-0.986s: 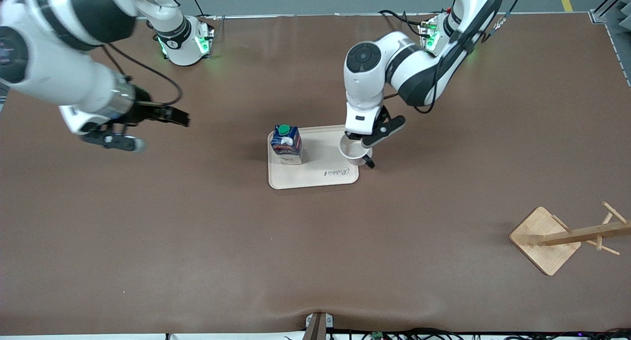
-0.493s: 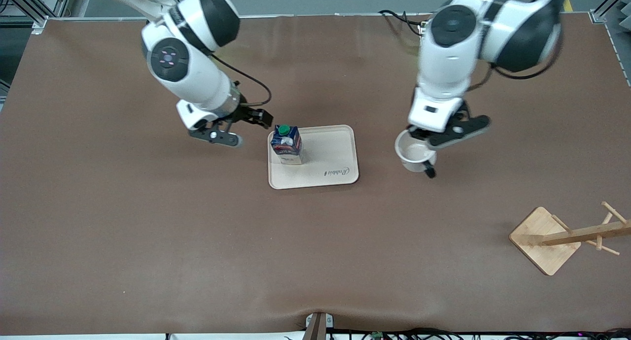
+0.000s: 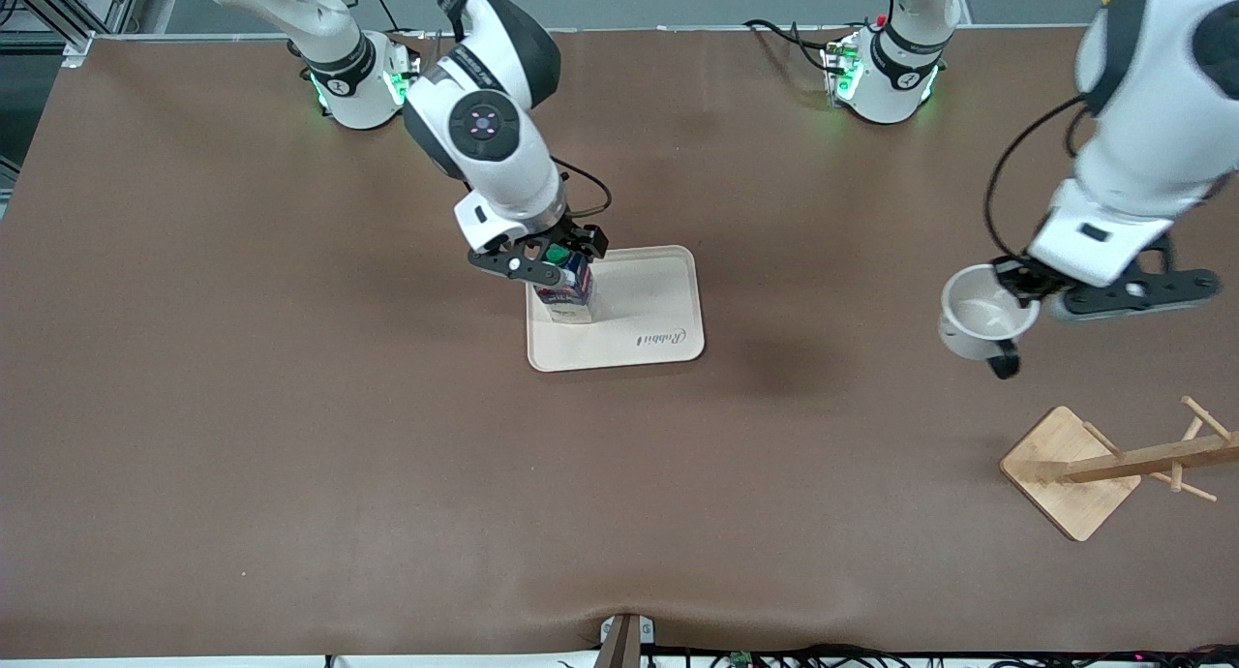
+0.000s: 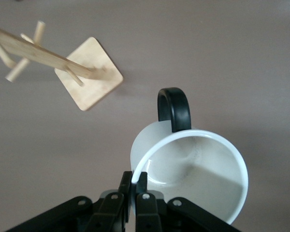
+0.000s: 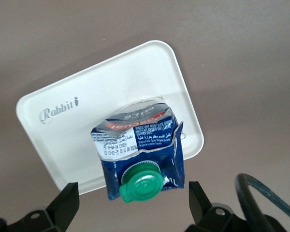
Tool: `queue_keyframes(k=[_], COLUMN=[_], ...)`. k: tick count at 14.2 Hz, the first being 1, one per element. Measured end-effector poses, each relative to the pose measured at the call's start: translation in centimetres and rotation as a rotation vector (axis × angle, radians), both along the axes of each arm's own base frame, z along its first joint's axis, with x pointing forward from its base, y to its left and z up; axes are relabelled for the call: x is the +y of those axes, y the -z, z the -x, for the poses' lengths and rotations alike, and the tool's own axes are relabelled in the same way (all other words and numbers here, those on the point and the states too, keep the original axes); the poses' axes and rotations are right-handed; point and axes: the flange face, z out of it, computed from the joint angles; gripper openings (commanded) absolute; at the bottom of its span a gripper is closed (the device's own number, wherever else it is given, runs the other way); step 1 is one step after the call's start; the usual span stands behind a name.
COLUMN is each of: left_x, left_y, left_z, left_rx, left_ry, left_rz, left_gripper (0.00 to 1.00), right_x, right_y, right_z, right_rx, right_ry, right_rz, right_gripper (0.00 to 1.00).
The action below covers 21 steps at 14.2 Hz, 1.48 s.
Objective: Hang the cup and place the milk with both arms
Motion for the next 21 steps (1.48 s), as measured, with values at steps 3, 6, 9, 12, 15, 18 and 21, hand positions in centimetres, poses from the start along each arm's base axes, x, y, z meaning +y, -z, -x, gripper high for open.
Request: queue_keyframes(k=[3, 6, 9, 12, 15, 18, 21], left_x=[6.9, 12.2, 16.2, 18.6, 20.2, 22.0, 23.2], left_y=[-1.0, -1.2, -0.4, 1.0, 1.8, 2.1, 2.3], left_z=[-0.7, -1.3, -2.3, -3.7, -4.9, -5.8, -6.4], left_rx=[0.018, 0.026, 0.029, 0.022, 0.011, -0.004, -0.017], left_ry=[0.116, 0.203, 0.271, 0.312, 0.337, 0.356, 0.371], left_rz=[-0.009, 0.019, 0.043, 0.073, 0.101, 0.118, 0.129], left_gripper=[0.0, 0.0, 0.0, 0.0, 0.0, 0.0, 0.0], right_x=[0.0, -0.1, 0.1, -0.1, -2.7, -10.2, -19.5], right_y=[1.4, 1.7, 1.3, -0.2, -5.8, -9.7, -10.5], right_z=[-0.3, -0.5, -0.7, -1.5, -4.0, -7.3, -10.2], right_rx=[-0.02, -0.051, -0.068, -0.052, 0.042, 0.078, 0.1], right_ry=[-0.025, -0.054, -0.06, -0.037, 0.023, -0.026, -0.061], right_rz=[0.033, 0.061, 0.06, 0.058, 0.073, 0.09, 0.082], right_gripper=[0.8, 0.16, 0.0, 0.0, 0.0, 0.0, 0.0])
